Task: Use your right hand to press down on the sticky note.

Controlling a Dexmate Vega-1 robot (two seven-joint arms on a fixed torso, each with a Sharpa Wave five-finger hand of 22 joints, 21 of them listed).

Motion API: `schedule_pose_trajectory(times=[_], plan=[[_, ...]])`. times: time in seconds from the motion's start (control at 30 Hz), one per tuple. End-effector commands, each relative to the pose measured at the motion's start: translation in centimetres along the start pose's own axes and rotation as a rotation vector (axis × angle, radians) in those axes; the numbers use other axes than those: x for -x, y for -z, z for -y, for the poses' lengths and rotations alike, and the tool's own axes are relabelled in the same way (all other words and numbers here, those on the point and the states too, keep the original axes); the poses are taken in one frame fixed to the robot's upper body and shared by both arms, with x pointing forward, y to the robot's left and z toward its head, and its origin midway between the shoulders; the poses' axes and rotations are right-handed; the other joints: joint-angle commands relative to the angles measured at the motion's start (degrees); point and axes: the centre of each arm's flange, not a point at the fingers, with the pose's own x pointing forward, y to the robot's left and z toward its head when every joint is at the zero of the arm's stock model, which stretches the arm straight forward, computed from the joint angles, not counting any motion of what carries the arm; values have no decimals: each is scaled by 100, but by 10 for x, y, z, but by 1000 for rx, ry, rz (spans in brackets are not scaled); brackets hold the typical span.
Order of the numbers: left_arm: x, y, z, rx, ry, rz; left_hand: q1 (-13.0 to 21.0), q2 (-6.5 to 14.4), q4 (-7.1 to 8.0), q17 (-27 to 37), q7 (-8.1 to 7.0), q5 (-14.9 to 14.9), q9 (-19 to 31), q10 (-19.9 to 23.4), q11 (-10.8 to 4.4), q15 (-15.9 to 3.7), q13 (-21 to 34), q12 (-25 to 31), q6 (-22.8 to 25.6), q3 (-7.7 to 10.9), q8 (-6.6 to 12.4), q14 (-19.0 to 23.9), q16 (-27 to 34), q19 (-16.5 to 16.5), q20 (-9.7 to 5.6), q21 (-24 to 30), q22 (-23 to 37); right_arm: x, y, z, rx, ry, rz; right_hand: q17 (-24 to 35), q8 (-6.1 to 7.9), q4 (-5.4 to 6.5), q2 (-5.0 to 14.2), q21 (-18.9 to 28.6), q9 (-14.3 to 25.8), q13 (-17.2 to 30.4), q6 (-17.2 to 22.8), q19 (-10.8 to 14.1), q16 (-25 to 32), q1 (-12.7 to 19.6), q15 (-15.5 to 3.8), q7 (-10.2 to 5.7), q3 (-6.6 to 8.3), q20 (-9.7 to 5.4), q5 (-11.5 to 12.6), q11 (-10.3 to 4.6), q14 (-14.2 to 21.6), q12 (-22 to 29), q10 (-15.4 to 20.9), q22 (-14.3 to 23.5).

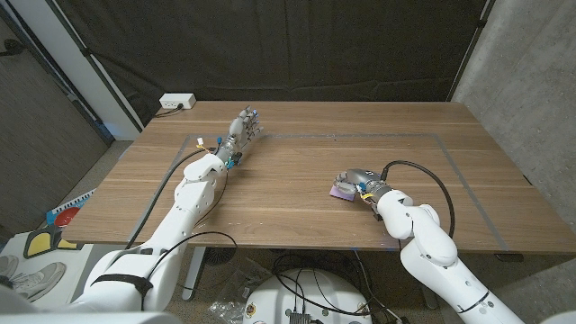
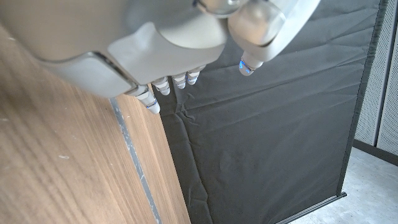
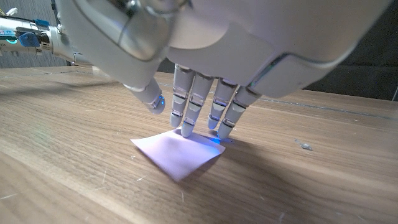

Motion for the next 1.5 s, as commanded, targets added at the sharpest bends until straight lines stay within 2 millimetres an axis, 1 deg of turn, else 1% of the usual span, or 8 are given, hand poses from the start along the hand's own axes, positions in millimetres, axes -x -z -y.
schedule_pose_trajectory(times=[0.03, 0.2, 0.4, 0.53, 0.6, 0.83, 1.4, 1.5], plan=[[-1, -3, 1, -8, 2, -1, 37, 492, -14, 27, -9, 46, 27, -584, 2, -109, 34, 25, -769, 18, 6, -393, 10, -7, -11, -28, 20, -1, 7, -5, -1, -27, -37, 15, -37, 31, -32, -14, 17, 3, 13, -28, -28, 26, -85, -4, -8, -4, -4, 10, -11, -15, -12, 19], [-2, -3, 3, -9, 10, -2, 38, 492, -14, 27, -11, 46, 27, -581, -1, -109, 34, 26, -769, 17, 6, -393, 10, -5, -11, -29, 20, 10, 14, -4, 12, 32, -74, -35, 65, 55, -142, 36, 14, 4, 495, 90, 57, -11, -132, 5, -100, 34, -12, 79, 243, 81, 441, 18], [-5, -4, 5, -10, 15, 2, 38, 489, -15, 27, -11, 46, 27, -585, 0, -113, 34, 25, -770, 15, 6, -393, 9, -4, -16, -31, 20, 20, 26, -3, 4, 38, -110, -101, 131, 103, -192, 86, 6, -2, 1050, 223, 34, -86, -207, 62, -61, 10, 15, 108, 537, 179, 977, 13], [-6, -3, 6, -7, 20, 2, 38, 486, -16, 27, -10, 45, 27, -590, 0, -112, 34, 23, -774, 12, 5, -395, 9, -4, -17, -33, 20, 25, 39, -4, 4, 36, -177, -98, 98, 125, -202, 85, 4, -3, 1044, 221, 6, -117, -208, 110, -64, 5, 14, 156, 513, 141, 936, 12], [-6, -3, 6, -7, 20, 2, 38, 485, -16, 27, -13, 45, 27, -589, -6, -116, 34, 23, -775, 12, 5, -394, 9, -4, -15, -34, 20, 25, 45, -4, 1, 37, -202, -90, 7, 144, -223, 77, 4, -2, 919, 201, -33, -159, -183, 166, -87, 5, 12, 208, 434, 33, 747, 12], [-6, -4, 6, -11, 16, 2, 39, 482, -18, 27, -9, 45, 27, -591, -5, -115, 34, 23, -775, 10, 5, -395, 9, -2, -19, -36, 20, 25, 58, 0, -5, 54, -242, -86, 3, 177, -242, 75, 6, -1, 974, 200, -22, -212, -175, 179, -111, 14, 9, 235, 474, 43, 829, 12], [-5, -4, 2, -11, 3, -4, 40, 477, -20, 26, -6, 44, 27, -589, -10, -113, 34, 25, -779, 4, 5, -395, 9, 0, -15, -41, 20, 15, 37, -1, -5, 57, -136, -92, 16, 234, -247, 71, 7, 1, 1160, 205, -29, -297, -180, 130, -120, 3, 21, 207, 514, 54, 994, 10], [-6, -4, 2, -10, 2, -5, 39, 476, -20, 26, -3, 44, 27, -594, -5, -105, 34, 23, -779, 3, 5, -395, 9, -1, -16, -42, 20, 20, 31, 3, -1, 110, -107, -126, 10, 141, -235, 70, 6, 1, 1228, 209, -32, -205, -218, 111, -51, 3, 40, 181, 588, 56, 1074, 9]])
